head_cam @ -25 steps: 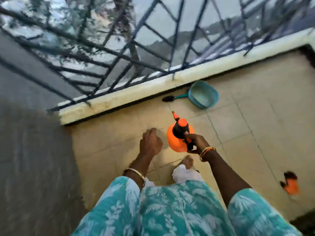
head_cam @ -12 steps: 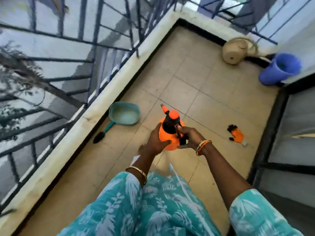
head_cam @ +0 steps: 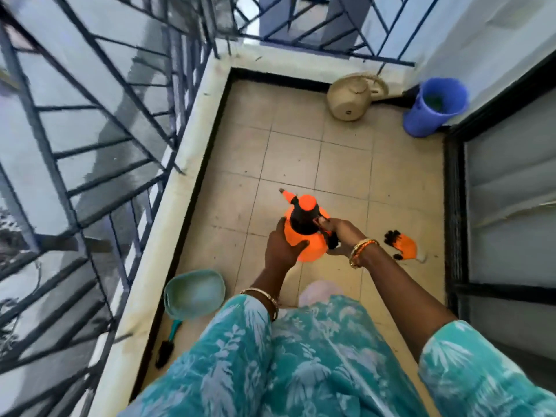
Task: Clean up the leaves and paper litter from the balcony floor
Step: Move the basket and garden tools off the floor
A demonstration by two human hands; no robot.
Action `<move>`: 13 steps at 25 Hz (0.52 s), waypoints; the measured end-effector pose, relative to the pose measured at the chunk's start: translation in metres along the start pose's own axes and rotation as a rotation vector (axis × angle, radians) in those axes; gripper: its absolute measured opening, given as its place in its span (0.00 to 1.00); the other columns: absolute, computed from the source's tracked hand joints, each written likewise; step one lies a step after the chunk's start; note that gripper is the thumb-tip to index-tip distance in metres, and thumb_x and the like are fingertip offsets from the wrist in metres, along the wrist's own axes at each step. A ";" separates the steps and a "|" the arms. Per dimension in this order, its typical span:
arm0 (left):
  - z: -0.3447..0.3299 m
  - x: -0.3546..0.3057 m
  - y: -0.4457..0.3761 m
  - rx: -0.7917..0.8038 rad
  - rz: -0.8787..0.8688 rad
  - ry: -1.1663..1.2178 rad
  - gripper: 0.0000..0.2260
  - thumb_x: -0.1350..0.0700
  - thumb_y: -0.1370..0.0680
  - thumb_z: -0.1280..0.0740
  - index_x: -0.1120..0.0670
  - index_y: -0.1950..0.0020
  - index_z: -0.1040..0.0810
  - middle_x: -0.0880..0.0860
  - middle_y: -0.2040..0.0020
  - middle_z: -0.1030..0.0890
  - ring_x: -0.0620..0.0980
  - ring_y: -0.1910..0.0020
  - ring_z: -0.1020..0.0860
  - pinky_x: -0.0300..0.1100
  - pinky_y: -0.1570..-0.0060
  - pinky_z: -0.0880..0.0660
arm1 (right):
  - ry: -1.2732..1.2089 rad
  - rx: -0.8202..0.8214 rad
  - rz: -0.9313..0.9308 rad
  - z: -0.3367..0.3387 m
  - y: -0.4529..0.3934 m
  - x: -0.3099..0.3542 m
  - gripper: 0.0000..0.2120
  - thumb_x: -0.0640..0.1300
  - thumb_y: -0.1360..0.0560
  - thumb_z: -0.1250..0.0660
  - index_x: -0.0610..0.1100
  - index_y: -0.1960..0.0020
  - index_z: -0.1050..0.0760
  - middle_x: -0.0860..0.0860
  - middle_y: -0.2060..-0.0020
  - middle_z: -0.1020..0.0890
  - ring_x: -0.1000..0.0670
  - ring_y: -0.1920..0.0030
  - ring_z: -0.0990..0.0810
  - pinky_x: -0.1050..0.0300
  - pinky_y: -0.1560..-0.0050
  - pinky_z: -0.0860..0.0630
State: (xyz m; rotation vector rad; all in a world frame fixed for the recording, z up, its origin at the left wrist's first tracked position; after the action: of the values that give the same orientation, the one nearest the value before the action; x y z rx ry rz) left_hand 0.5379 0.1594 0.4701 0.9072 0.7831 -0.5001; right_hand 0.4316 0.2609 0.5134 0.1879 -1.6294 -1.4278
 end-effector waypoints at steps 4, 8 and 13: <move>0.007 -0.058 -0.089 -0.038 -0.068 0.084 0.39 0.44 0.39 0.27 0.53 0.30 0.31 0.42 0.41 0.26 0.43 0.44 0.26 0.35 0.52 0.31 | -0.216 0.008 0.048 0.033 -0.047 0.073 0.09 0.44 0.21 0.41 0.48 0.59 0.27 0.51 0.63 0.23 0.54 0.62 0.26 0.56 0.59 0.28; 0.003 -0.128 -0.179 -0.140 -0.025 0.137 0.45 0.39 0.45 0.30 0.59 0.32 0.29 0.45 0.44 0.27 0.43 0.47 0.28 0.35 0.51 0.32 | -0.296 0.039 0.074 0.082 -0.116 0.152 0.09 0.45 0.21 0.40 0.46 0.58 0.26 0.48 0.61 0.24 0.52 0.61 0.27 0.56 0.57 0.27; -0.015 -0.192 -0.314 -0.201 0.136 0.137 0.47 0.38 0.47 0.30 0.61 0.33 0.29 0.60 0.39 0.22 0.60 0.41 0.23 0.52 0.42 0.26 | -0.183 0.073 0.006 0.151 -0.207 0.257 0.14 0.56 0.23 0.39 0.50 0.44 0.25 0.50 0.41 0.26 0.47 0.40 0.30 0.46 0.42 0.36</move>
State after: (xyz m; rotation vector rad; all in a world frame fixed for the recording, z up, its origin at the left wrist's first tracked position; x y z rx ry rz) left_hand 0.1985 0.0164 0.4553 0.8066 0.8723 -0.2365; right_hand 0.0916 0.1369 0.4906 0.0956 -1.8309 -1.4153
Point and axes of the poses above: each hand's wrist, its own y-axis away from the middle knuckle, its own z-axis out of the back of the hand, x = y × z, the point moved 4 cm from there along -y, towards the middle knuckle
